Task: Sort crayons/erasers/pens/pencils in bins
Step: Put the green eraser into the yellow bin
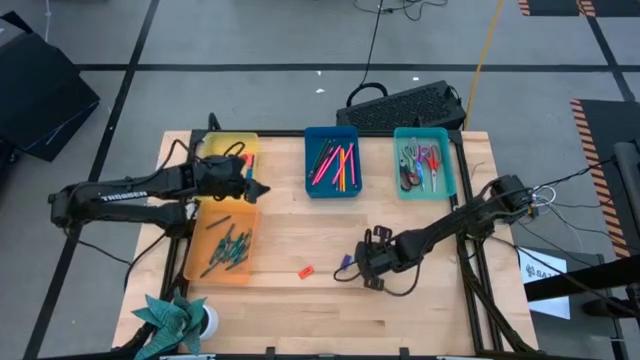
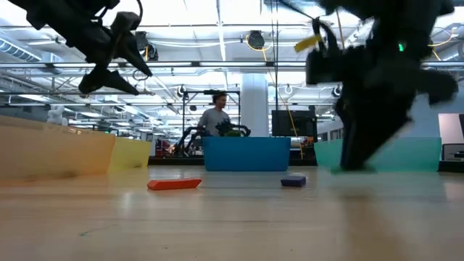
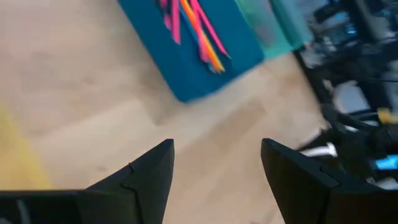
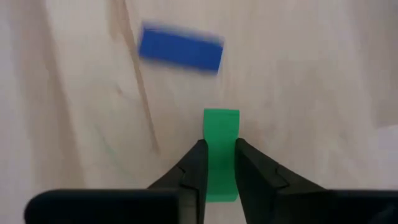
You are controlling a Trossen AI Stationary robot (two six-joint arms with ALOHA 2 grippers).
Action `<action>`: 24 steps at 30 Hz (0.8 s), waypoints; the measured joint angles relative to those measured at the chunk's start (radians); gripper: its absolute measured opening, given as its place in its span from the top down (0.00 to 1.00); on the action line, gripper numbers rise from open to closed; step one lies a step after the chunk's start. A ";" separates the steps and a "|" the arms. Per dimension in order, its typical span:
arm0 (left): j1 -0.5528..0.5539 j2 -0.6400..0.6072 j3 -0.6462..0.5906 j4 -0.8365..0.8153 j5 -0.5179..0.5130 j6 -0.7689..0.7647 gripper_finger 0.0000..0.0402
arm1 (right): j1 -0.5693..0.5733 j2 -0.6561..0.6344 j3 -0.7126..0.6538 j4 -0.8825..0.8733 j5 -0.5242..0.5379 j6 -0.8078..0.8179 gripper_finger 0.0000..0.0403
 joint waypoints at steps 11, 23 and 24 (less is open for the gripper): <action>-0.114 0.108 0.001 0.294 0.137 -0.200 0.39 | -0.035 -0.101 0.220 -0.127 0.137 -0.216 0.86; -0.252 0.414 0.001 0.888 0.184 -0.428 0.39 | -0.090 -0.059 0.460 -0.087 0.297 -0.500 0.87; -0.262 0.440 0.001 0.921 0.175 -0.452 0.39 | -0.094 -0.059 0.460 -0.087 0.298 -0.510 0.87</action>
